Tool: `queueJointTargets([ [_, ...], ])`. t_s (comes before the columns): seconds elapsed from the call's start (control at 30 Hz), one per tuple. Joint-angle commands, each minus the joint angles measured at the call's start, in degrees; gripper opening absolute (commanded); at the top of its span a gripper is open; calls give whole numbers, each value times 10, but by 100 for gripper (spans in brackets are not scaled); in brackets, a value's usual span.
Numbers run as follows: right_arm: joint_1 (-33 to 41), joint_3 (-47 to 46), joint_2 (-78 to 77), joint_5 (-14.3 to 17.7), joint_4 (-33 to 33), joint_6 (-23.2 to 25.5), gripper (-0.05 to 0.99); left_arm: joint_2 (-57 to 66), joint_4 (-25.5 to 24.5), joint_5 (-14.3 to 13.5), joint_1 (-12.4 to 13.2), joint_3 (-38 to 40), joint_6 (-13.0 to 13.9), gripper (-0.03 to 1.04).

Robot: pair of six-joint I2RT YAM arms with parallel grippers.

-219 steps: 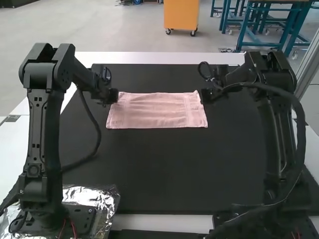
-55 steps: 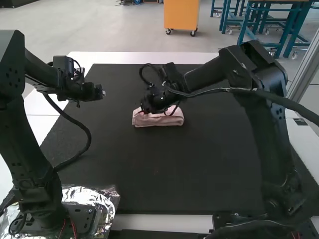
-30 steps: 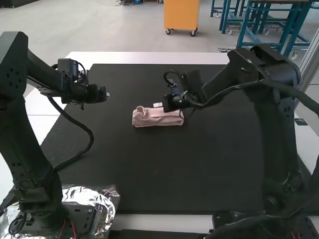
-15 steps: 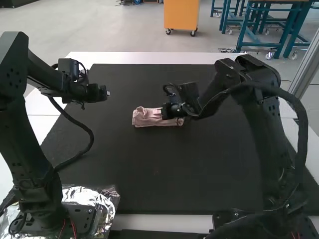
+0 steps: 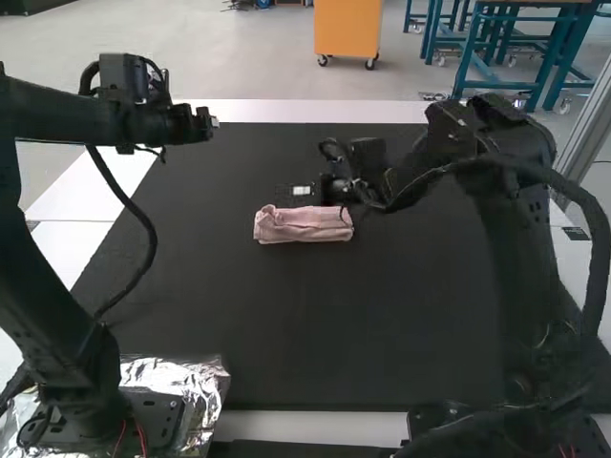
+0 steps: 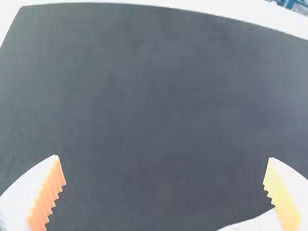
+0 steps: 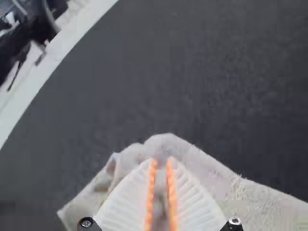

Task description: Fold the towel.

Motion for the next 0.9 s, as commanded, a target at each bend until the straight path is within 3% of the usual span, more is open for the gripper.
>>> queueJointTargets([
  [0.0, -35, 61, -149, -1, -19, 23, 43, -43, -6, -34, -15, 50, -8, 97],
  [0.1, -55, 82, -236, 11, -59, 21, 83, -76, -18, -48, -17, 87, -8, 97],
  [0.13, -62, 87, -263, 12, -76, 20, 90, -89, -24, -49, -17, 100, -8, 97],
  [0.3, -99, 80, -418, 38, -150, 16, 91, -158, -38, -65, -26, 144, -5, 97],
  [0.47, -138, 37, -588, 42, -169, 28, 91, -247, -34, -70, -20, 161, 13, 97],
  [0.7, -196, -38, -815, 36, -205, 79, 91, -377, -42, -60, 7, 142, 14, 97],
  [0.87, -226, -94, -970, 42, -223, 99, 91, -504, -43, -56, 11, 95, 13, 97],
])
